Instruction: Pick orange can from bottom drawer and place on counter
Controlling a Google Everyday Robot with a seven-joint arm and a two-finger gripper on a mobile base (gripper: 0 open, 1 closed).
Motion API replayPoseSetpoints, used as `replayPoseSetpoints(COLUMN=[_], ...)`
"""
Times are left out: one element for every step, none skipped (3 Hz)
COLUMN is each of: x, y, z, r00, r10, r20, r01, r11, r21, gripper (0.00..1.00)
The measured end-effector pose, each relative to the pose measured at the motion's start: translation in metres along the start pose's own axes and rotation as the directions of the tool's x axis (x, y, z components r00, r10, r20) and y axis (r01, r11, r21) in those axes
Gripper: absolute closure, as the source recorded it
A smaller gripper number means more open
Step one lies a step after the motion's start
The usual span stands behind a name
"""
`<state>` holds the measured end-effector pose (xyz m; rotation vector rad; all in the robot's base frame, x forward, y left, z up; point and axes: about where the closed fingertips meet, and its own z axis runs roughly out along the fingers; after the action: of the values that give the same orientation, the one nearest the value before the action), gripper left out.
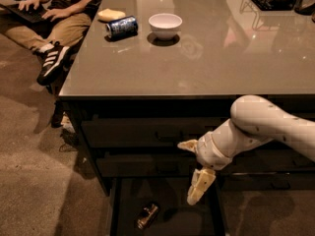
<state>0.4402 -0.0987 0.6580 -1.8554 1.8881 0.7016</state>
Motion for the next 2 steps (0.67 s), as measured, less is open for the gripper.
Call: replayPoseSetpoints(x=[0.024,0.045], y=[0.0,0.0], z=[0.037,0.076], r00=[1.0,1.0], r10=[-0.008,-0.008], r20=[-0.018,-0.025], r01=[0.007,0.006], r11=[0.9989,0.9968], r21=[-0.045,-0.08], gripper=[0.0,0.0])
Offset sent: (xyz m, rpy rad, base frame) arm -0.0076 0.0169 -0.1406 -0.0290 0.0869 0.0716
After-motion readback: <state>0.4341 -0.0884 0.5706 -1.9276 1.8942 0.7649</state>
